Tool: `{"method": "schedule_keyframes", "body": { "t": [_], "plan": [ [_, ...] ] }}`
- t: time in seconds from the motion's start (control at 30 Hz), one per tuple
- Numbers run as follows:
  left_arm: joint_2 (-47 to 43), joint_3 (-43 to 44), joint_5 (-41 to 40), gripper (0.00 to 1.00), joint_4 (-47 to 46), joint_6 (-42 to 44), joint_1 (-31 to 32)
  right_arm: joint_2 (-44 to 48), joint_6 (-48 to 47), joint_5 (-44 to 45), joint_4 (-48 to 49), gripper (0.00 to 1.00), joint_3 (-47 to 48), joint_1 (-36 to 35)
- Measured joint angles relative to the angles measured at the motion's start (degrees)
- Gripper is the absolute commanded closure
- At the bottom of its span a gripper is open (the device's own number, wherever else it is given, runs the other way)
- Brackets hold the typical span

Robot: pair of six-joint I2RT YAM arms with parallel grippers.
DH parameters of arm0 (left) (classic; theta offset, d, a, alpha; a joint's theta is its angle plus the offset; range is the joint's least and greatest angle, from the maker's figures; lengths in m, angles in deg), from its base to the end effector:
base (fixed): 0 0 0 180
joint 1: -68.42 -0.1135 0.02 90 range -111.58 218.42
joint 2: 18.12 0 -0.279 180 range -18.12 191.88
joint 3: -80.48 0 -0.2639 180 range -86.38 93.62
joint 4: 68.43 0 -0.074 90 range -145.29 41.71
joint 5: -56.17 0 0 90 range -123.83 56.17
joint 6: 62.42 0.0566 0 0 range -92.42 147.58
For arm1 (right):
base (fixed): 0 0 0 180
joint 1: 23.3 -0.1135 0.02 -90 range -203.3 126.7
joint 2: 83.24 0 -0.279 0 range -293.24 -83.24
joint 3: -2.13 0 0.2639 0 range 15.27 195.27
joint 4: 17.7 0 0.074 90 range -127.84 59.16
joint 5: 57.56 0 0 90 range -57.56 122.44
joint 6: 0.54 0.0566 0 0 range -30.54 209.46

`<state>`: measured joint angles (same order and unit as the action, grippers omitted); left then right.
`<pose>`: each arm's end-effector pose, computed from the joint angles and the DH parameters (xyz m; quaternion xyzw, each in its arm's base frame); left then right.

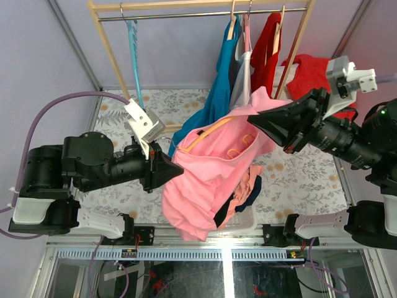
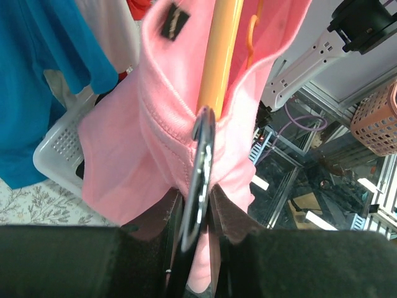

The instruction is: Place the t-shirt on the hanger

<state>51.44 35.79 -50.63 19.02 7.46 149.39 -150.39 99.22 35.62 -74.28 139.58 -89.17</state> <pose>0.0397 -0.1456 0.5682 0.3439 0.7475 -0.3520 0.4462 0.0550 0.1150 0.6500 -0.2711 0.5551 0.4685 0.6316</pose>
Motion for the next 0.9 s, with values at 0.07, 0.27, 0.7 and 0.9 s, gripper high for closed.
{"method": "schedule_keyframes", "body": {
  "t": [0.07, 0.27, 0.7, 0.9],
  "plan": [
    [0.3, 0.1, 0.0, 0.99, -0.8, 0.7, 0.0, -0.8, -0.1, -1.4, 0.8, 1.0, 0.2, 0.0],
    [0.5, -1.7, 0.0, 0.99, -1.7, 1.9, 0.0, -1.8, 0.4, -4.7, 4.4, 1.0, -8.5, 0.0],
    [-10.5, -31.5, 2.6, 0.99, -4.4, -1.0, -0.1, 12.0, 6.3, -7.4, 9.6, 1.0, -49.2, -0.1],
    [-13.4, -39.5, 5.6, 0.99, -8.3, -2.1, -0.1, 16.7, 7.2, -8.9, 10.1, 0.98, -54.5, -0.1]
  ]
}}
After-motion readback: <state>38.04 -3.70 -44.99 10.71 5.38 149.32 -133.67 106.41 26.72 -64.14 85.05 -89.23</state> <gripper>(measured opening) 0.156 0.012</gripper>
